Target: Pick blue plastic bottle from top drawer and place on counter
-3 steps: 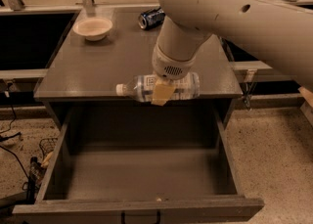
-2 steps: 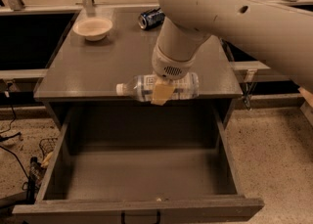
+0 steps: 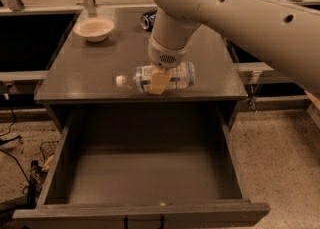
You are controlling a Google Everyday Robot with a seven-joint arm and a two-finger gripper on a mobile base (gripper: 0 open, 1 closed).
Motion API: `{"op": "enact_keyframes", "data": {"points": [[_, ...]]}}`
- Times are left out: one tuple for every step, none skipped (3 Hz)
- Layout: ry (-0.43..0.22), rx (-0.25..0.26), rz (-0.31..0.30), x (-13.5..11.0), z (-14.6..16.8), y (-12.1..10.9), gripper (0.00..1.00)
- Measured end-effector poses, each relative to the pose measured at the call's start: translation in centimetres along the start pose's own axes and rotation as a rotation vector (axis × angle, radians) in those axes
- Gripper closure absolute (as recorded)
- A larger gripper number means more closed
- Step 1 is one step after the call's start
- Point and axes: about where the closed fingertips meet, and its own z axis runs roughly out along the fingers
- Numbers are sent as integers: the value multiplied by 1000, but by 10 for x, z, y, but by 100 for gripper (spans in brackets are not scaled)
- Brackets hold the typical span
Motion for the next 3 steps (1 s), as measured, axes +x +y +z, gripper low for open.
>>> {"op": "enact_keyframes", "data": {"points": [[14,-19,-24,-5,16,-28,100],[37,-56,-37,-8,42,-57,100],[-4,-81,-43,-8,44,-55,100]]}}
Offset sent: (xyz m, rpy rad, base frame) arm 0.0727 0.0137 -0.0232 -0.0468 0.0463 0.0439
